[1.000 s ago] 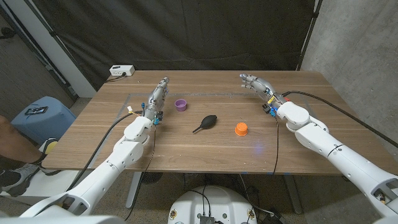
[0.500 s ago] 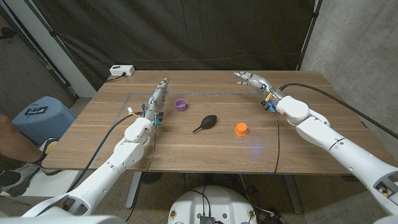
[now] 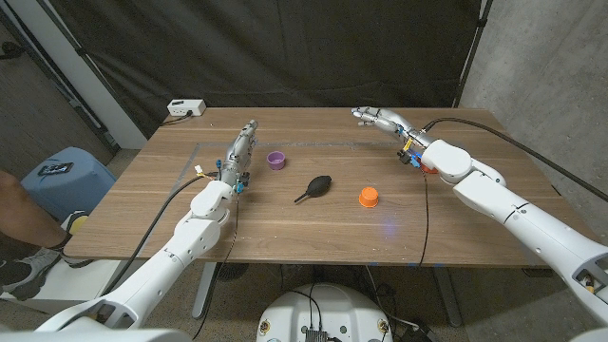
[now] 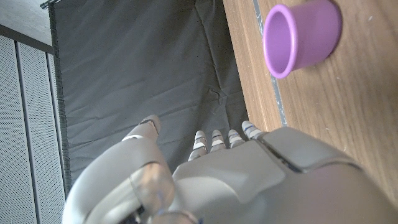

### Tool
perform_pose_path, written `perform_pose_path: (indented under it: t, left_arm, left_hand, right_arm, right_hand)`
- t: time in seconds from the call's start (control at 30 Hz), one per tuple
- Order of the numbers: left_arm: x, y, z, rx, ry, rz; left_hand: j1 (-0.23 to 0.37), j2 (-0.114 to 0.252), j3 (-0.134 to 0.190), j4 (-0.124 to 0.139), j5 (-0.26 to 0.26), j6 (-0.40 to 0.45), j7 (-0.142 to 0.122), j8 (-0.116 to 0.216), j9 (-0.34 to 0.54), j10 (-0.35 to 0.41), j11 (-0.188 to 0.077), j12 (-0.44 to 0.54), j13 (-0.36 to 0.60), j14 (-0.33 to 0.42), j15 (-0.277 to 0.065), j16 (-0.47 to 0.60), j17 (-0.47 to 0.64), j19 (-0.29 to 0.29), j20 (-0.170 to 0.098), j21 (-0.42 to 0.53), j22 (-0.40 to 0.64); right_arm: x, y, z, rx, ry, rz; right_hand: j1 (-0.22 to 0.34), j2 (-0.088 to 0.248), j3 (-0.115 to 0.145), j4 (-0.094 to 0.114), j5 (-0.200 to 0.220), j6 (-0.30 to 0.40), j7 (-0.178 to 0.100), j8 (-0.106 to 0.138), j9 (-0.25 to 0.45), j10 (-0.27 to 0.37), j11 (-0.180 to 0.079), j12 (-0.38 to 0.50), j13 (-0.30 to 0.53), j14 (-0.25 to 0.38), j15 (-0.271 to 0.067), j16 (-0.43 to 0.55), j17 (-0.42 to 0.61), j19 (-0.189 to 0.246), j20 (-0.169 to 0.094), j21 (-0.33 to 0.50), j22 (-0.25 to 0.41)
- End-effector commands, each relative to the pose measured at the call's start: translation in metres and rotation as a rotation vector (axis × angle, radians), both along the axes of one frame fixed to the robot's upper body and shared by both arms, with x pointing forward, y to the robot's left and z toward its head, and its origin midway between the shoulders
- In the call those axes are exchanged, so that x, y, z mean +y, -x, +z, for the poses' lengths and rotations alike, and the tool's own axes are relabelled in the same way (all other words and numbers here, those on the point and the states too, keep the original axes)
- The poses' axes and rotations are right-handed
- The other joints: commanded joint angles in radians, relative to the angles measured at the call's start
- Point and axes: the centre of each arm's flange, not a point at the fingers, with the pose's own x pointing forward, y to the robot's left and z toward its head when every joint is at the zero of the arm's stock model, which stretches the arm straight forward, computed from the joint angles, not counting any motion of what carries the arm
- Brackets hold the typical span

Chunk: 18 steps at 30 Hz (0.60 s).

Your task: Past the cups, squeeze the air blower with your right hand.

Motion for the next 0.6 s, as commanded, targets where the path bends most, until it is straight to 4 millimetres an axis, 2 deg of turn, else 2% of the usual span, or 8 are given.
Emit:
perform_pose_path:
  t: [0.03, 0.23, 0.6]
  left_arm:
    - [-0.002, 0.000, -0.003, 0.005, 0.003, 0.003]
    - [-0.002, -0.001, -0.004, 0.011, 0.007, 0.006]
    - [-0.005, -0.005, -0.004, 0.017, -0.001, -0.001]
  left_hand:
    - [0.000, -0.001, 0.001, -0.004, 0.004, 0.001, -0.009, 0.001, 0.004, 0.001, -0.002, 0.000, 0.004, -0.001, 0.006, 0.000, 0.006, 0.001, 0.000, -0.005, 0.002]
    - [-0.001, -0.001, 0.002, -0.005, 0.004, 0.001, -0.009, 0.001, 0.004, 0.001, -0.002, -0.001, 0.004, -0.001, 0.004, 0.000, 0.006, 0.002, 0.000, -0.007, 0.002]
    - [-0.002, -0.001, 0.003, -0.007, 0.004, 0.002, -0.009, 0.002, 0.004, 0.002, -0.002, -0.001, 0.004, -0.001, 0.005, 0.000, 0.006, 0.004, 0.001, -0.012, 0.002]
  right_arm:
    - [0.006, 0.000, 0.011, -0.048, 0.104, 0.008]
    - [0.009, -0.001, 0.018, -0.070, 0.155, 0.009]
    - [0.016, 0.004, 0.026, -0.114, 0.265, -0.008]
  right_hand:
    - [0.060, -0.014, 0.016, -0.044, 0.001, 0.012, 0.011, 0.004, 0.003, 0.018, 0.011, 0.005, 0.000, 0.013, 0.008, 0.009, -0.012, 0.026, 0.018, -0.011, 0.003]
    - [0.094, -0.033, 0.022, -0.060, 0.000, 0.021, 0.019, 0.008, 0.003, 0.029, 0.014, 0.008, -0.001, 0.017, 0.013, 0.010, -0.019, 0.034, 0.026, -0.020, 0.003]
    - [0.131, -0.052, 0.028, -0.067, 0.001, 0.025, 0.017, 0.009, 0.003, 0.039, 0.009, 0.009, -0.001, 0.019, 0.016, 0.010, -0.024, 0.038, 0.025, -0.030, 0.003]
